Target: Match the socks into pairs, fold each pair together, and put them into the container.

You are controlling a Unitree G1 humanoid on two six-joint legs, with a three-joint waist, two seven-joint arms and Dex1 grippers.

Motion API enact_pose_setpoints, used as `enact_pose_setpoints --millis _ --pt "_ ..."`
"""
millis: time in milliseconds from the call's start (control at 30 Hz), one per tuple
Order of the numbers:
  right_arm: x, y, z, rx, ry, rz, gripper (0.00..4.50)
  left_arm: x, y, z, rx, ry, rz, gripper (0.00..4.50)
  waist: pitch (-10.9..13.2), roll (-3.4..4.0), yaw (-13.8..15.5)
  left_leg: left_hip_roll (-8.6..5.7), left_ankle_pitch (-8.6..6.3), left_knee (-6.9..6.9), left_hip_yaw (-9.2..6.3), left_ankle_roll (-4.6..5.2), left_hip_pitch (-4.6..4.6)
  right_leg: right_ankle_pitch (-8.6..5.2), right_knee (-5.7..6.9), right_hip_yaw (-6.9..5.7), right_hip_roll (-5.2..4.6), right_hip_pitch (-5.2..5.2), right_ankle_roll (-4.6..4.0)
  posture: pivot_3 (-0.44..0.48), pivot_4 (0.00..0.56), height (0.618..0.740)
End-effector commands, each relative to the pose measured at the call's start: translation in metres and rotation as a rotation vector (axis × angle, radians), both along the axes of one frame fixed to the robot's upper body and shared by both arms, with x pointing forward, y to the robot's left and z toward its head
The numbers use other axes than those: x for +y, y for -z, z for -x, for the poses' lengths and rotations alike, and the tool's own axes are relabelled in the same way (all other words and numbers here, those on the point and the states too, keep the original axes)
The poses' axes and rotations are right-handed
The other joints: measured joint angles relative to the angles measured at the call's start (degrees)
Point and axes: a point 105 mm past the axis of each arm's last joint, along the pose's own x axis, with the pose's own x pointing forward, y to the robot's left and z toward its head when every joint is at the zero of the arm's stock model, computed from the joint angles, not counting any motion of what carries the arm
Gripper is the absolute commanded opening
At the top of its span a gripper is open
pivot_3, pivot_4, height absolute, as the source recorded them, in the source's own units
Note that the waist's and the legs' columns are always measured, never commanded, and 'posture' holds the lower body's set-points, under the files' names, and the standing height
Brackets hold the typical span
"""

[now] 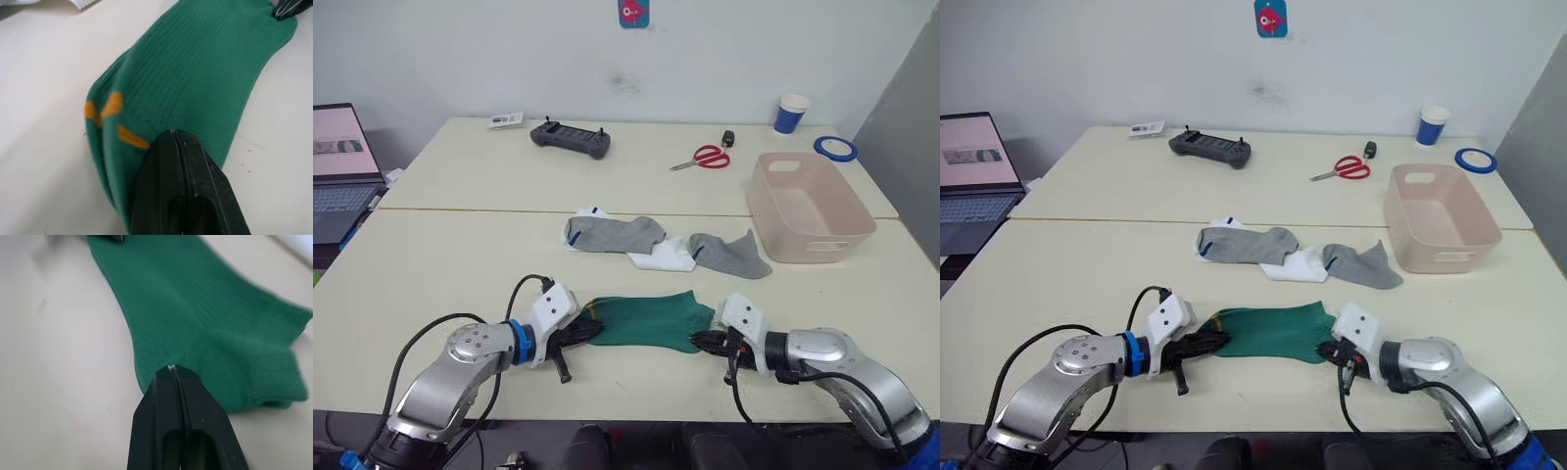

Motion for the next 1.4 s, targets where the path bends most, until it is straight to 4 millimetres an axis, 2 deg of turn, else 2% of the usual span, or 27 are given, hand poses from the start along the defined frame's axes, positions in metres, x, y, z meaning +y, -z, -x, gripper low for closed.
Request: enact_pose_setpoints --millis 33,67,167,300,467,700,800,1033,1167,1267,1400 --pt "0.0 -0.021 0.0 -0.026 0.029 -0.088 0.01 -0.006 -0.029 -0.006 -0.076 0.014 0.06 0.0 0.0 -0.01 0.0 0.0 0.0 0.0 -0.01 0.0 -0.02 0.0 0.0 0.0 0.0 0.0 0.0 0.0 0.15 0.74" --pt "-0.001 -0.021 -0.001 -0.021 0.04 -0.097 0.01 -0.008 -0.031 -0.009 -0.077 0.009 0.072 0.0 0.0 -0.01 0.0 -0.01 0.0 0.0 -0.01 0.0 -0.02 0.0 0.0 -0.01 0.0 0.0 0.0 0.0 0.15 0.74" --pt "-0.003 -0.023 -0.009 -0.044 0.106 -0.13 0.01 -0.008 -0.019 -0.016 -0.05 -0.002 0.058 0.0 0.0 0.0 0.1 -0.04 0.0 0.01 0.0 0.0 -0.03 0.01 -0.01 -0.01 0.0 0.0 0.01 0.0 0.15 0.74" --pt "-0.008 -0.019 -0.019 -0.06 0.212 -0.14 1.21 -0.002 0.01 -0.014 0.007 -0.008 0.001 0.0 0.0 0.0 -0.1 -0.03 0.0 -0.01 0.02 0.0 -0.02 0.01 -0.03 0.02 0.02 -0.01 0.01 0.0 0.15 0.74" --pt "-0.019 0.003 -0.024 -0.033 0.349 -0.098 2.97 -0.002 0.017 -0.009 0.018 0.012 -0.013 0.0 0.0 0.01 0.0 0.01 0.0 -0.04 -0.02 0.0 -0.03 -0.02 -0.02 0.02 0.03 -0.02 -0.03 0.0 0.15 0.74" --pt "-0.014 0.031 -0.015 0.062 0.38 -0.054 2.97 -0.004 0.015 -0.009 0.008 0.024 -0.019 0.0 0.0 -0.01 0.0 -0.01 0.0 -0.02 0.03 0.0 0.01 -0.01 -0.01 0.03 0.02 0.01 -0.02 0.0 0.15 0.74" --pt "-0.011 0.031 -0.014 0.058 0.373 -0.053 2.37 -0.004 0.013 -0.008 0.004 0.023 -0.016 0.0 -0.1 -0.01 0.0 0.0 0.0 -0.02 0.02 0.0 0.02 -0.01 -0.01 0.03 0.02 0.01 -0.02 0.0 0.15 0.74" --pt "-0.007 0.021 -0.016 0.011 0.334 -0.074 0.04 0.0 0.005 -0.008 -0.006 0.001 0.01 0.0 -0.1 -0.01 0.0 0.01 0.0 -0.03 0.02 0.0 0.03 -0.01 -0.01 0.03 0.02 0.01 -0.02 0.0 0.15 0.74" --pt "-0.022 0.011 -0.023 -0.01 0.374 -0.085 0.04 -0.005 -0.007 -0.011 -0.029 0.003 0.046 0.0 -0.1 0.0 0.0 0.0 0.0 -0.01 0.02 0.0 0.01 -0.01 0.0 0.02 0.02 0.01 -0.01 0.0 0.15 0.74" --pt "-0.036 0.004 -0.027 -0.011 0.398 -0.09 0.04 -0.011 -0.009 -0.013 -0.039 0.013 0.056 0.0 0.0 0.0 0.0 -0.03 0.0 0.0 0.03 0.0 -0.02 0.0 -0.01 0.03 0.01 0.0 -0.01 0.0 0.15 0.74" --pt "-0.044 -0.016 -0.025 -0.036 0.318 -0.075 0.04 -0.028 -0.01 -0.017 -0.047 0.037 0.093 0.0 0.0 0.0 0.1 -0.05 0.0 0.0 0.02 0.0 -0.03 0.0 -0.01 0.01 0.0 0.01 0.0 0.0 0.15 0.74"
